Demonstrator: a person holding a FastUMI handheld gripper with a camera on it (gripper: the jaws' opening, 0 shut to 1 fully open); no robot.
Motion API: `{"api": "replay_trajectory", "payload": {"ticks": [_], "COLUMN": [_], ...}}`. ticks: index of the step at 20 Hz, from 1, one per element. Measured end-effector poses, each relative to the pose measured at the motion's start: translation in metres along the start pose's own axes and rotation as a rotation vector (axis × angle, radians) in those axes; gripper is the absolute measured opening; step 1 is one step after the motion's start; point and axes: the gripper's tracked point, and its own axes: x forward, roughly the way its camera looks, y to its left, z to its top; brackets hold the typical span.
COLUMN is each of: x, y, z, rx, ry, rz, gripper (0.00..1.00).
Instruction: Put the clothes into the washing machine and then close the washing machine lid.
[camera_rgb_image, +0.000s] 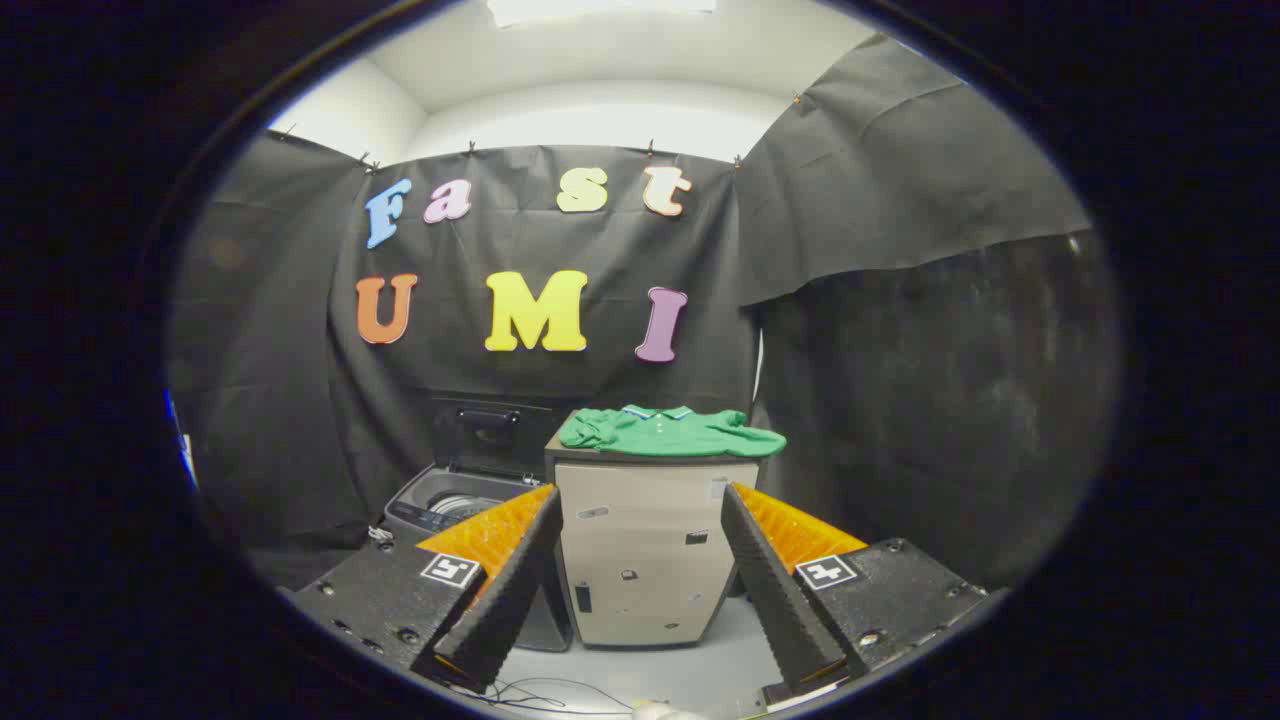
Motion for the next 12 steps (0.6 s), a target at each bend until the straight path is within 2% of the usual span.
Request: {"api": "replay_trajectory", "payload": {"ticks": [12], "x": [0.0044], "y": [-0.0002], "z": [-0.0013], "rx": [-0.011], "ry": [0.004], "rz": [-0.014], "gripper": [1.0]}}
